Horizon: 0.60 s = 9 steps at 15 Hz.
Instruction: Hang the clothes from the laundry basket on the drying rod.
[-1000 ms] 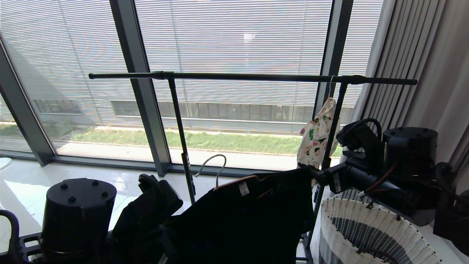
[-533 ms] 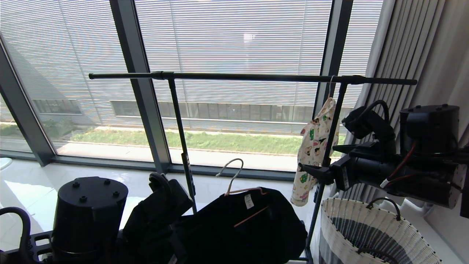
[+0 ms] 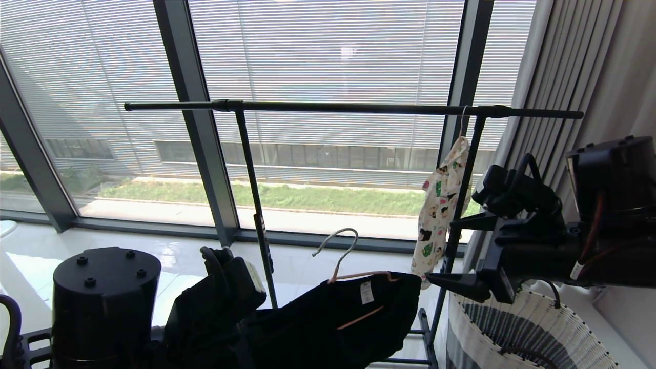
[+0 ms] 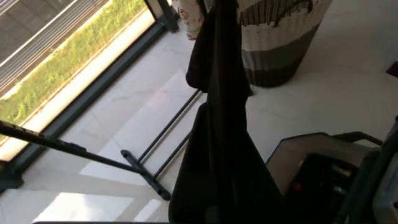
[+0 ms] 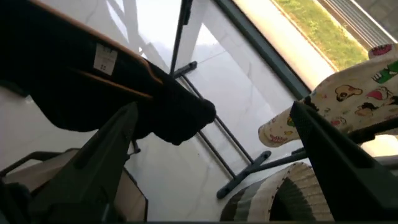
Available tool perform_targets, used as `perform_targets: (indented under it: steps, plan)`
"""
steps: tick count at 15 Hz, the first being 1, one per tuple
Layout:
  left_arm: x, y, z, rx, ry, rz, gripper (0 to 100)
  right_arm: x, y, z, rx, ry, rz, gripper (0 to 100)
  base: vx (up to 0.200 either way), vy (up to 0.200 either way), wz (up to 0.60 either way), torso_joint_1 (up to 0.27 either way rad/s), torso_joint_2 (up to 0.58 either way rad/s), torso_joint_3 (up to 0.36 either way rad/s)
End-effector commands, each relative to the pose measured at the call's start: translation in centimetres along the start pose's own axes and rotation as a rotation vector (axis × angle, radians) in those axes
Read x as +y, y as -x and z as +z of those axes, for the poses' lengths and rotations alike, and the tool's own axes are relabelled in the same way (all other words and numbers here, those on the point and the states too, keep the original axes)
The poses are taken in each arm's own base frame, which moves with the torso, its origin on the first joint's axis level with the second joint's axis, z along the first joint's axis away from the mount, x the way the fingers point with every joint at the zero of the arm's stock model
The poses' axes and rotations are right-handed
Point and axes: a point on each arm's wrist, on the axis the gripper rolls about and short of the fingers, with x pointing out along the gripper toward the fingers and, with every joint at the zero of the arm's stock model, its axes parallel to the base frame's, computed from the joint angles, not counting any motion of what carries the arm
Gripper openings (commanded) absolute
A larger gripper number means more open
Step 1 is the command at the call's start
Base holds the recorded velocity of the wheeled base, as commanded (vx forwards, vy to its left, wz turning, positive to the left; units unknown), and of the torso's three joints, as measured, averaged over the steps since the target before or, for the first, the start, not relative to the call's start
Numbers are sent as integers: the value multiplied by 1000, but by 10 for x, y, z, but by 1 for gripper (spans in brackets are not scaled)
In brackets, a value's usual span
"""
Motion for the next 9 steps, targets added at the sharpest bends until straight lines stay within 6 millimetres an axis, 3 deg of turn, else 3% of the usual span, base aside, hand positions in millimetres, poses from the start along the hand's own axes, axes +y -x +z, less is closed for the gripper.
perform_targets:
  steps: [1,6,9]
  plan:
    - [-3,8,-2,-19,-39,-8,0,13,3,2,0,71,79,100,0,0,0,0,0,0]
    - [-13,9,7,-76,-129,-51,0,51,-19,-1,66,190,282,100,0,0,0,0,0,0]
    - [-23,8,15,-131,-166,-88,0,54,-37,-5,108,188,306,100,0,0,0,0,0,0]
